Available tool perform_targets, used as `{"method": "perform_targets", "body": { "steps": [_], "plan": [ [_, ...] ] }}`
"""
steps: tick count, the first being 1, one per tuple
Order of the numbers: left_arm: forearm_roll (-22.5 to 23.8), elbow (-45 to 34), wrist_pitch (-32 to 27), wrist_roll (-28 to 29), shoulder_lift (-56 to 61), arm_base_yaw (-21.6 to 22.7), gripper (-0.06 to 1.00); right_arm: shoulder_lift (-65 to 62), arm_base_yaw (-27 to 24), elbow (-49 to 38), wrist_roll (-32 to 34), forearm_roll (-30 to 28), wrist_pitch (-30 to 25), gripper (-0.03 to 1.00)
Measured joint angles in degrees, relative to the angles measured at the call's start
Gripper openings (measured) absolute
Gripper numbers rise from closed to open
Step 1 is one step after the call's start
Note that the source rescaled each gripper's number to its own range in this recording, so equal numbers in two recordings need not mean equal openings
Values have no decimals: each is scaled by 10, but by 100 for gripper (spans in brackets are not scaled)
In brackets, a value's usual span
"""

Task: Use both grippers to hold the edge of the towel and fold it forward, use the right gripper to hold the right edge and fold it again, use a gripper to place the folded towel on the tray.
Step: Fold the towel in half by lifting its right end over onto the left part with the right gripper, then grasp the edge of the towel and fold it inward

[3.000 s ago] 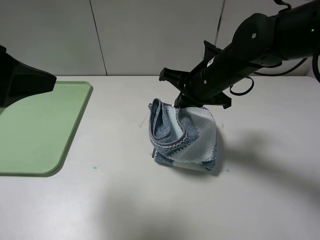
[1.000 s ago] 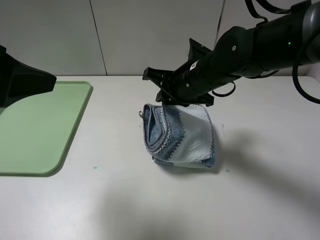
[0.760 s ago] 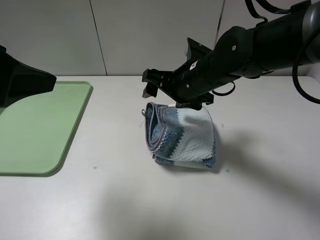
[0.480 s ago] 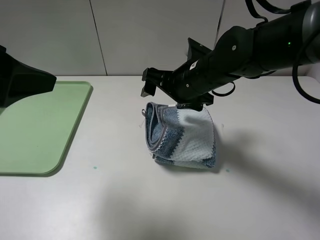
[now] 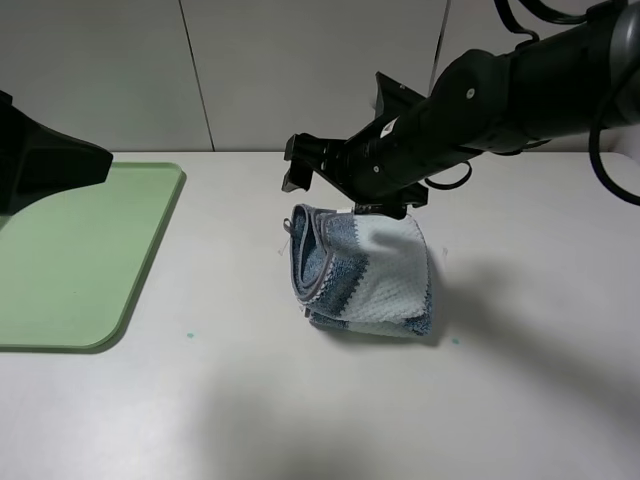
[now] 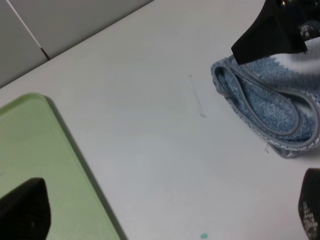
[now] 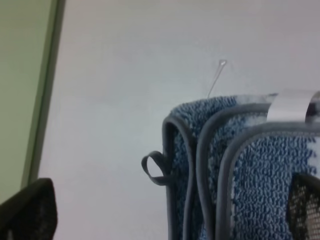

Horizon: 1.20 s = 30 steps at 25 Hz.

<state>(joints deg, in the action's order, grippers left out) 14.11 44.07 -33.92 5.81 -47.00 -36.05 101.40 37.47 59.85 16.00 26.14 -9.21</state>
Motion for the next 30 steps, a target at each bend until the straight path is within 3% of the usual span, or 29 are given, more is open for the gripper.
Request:
{"method": "perform_targets", "body": {
  "steps": [9,16,19,27,30],
  "plan": [
    [0,0,0,0,0,0,100,-47,0,0,-113,-8,-5,100],
    [0,0,0,0,0,0,100,-79,-2,0,-221,-42,-77,100],
    [0,0,0,0,0,0,100,-95,-6,0,-243,-60,-109,100],
    [0,0,0,0,0,0,100,-174,-7,-65,-255,-102,-121,100],
    [0,0,0,0,0,0,100,-208,-15,-101,-311,-102,-123,100]
  ]
}}
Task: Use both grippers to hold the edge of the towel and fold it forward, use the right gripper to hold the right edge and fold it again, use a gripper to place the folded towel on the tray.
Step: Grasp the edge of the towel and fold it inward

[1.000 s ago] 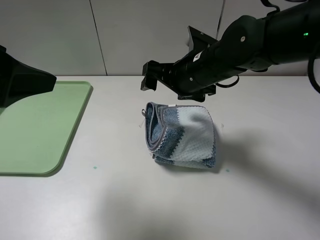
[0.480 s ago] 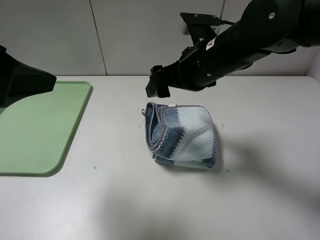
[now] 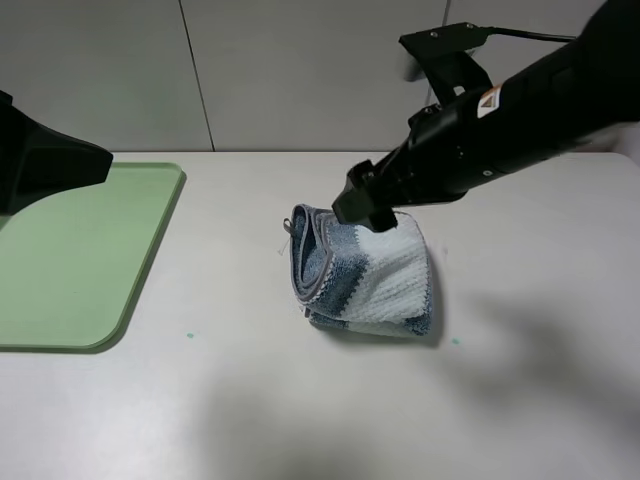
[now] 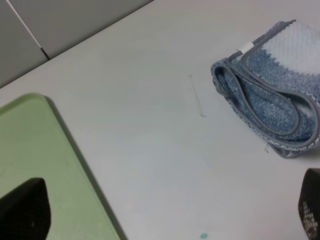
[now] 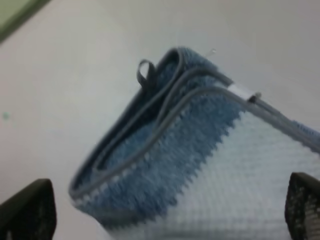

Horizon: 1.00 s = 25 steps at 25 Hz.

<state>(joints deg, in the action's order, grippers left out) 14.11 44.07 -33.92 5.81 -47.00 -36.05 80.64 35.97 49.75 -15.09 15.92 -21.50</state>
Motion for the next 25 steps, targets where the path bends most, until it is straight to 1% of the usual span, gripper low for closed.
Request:
{"method": "perform_targets", "body": {
  "steps": [4,7,12,17,21,25],
  "plan": [
    [0,0,0,0,0,0,100,-47,-21,-42,-69,11,-1,100],
    [0,0,0,0,0,0,100,-78,-40,-69,-85,14,-2,100],
    [0,0,0,0,0,0,100,-125,-87,-116,-89,15,-7,100],
    [0,0,0,0,0,0,100,-182,-149,-154,-89,15,-14,100],
    [0,0,0,0,0,0,100,-236,-197,-178,-90,15,-27,100],
    [0,0,0,0,0,0,100,-290,-235,-188,-90,15,-45,100]
  ]
}}
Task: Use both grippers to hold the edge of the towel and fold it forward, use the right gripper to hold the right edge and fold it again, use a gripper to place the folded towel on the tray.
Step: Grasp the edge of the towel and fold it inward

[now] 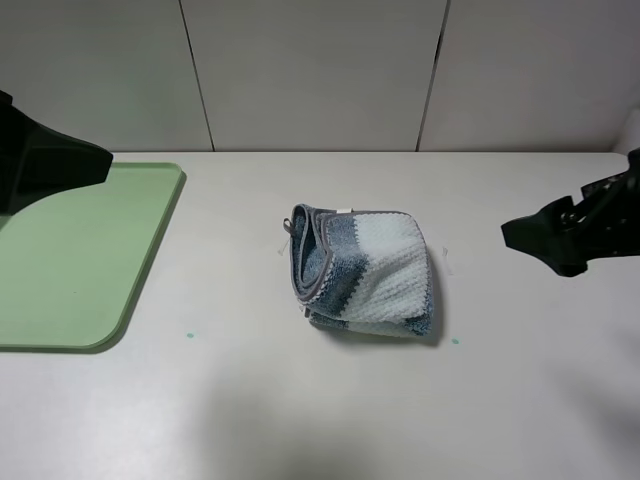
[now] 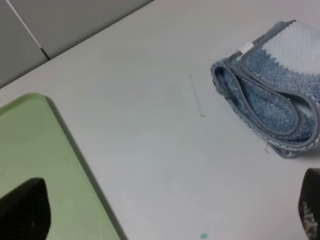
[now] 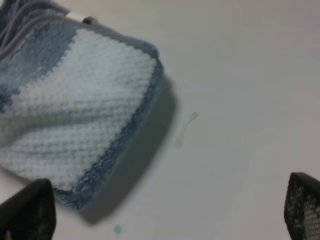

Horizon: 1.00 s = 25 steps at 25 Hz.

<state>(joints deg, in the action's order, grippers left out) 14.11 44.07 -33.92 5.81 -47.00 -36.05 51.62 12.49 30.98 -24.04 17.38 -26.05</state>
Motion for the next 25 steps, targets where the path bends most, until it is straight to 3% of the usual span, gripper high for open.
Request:
{"method": "perform_targets", "body": {
  "steps": [12,25],
  "plan": [
    [0,0,0,0,0,0,100,-159,-117,-2,0,-2,-60,100],
    [0,0,0,0,0,0,100,-312,-128,-2,54,-70,-182,100]
  ]
}}
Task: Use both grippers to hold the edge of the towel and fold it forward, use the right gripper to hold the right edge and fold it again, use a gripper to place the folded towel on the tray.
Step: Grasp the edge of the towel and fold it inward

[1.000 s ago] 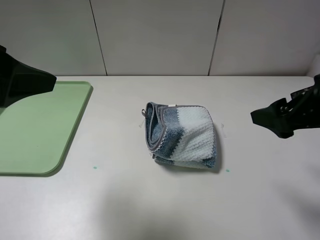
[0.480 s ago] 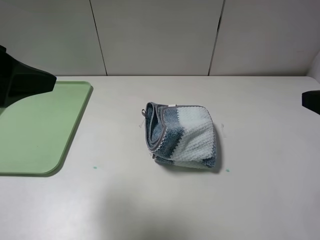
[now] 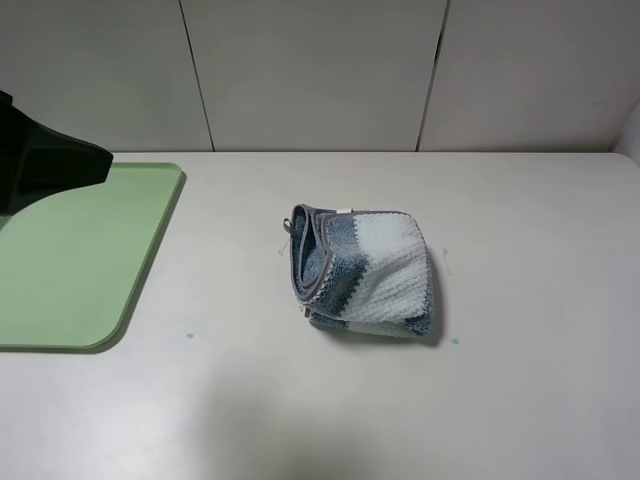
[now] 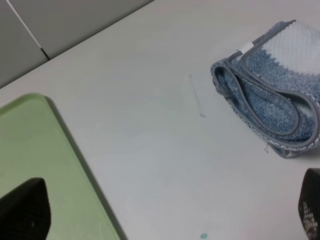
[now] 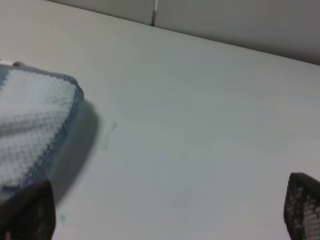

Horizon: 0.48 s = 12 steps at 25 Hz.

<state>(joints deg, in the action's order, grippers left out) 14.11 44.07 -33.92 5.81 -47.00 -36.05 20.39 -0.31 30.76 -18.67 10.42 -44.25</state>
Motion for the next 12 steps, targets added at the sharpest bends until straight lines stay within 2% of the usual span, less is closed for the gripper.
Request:
{"method": "perform_targets", "body": {
  "steps": [4,12],
  "plan": [
    [0,0,0,0,0,0,100,-55,0,0,3,-17,-46,100],
    [0,0,0,0,0,0,100,-163,0,-6,9,-35,-102,100]
  ]
}}
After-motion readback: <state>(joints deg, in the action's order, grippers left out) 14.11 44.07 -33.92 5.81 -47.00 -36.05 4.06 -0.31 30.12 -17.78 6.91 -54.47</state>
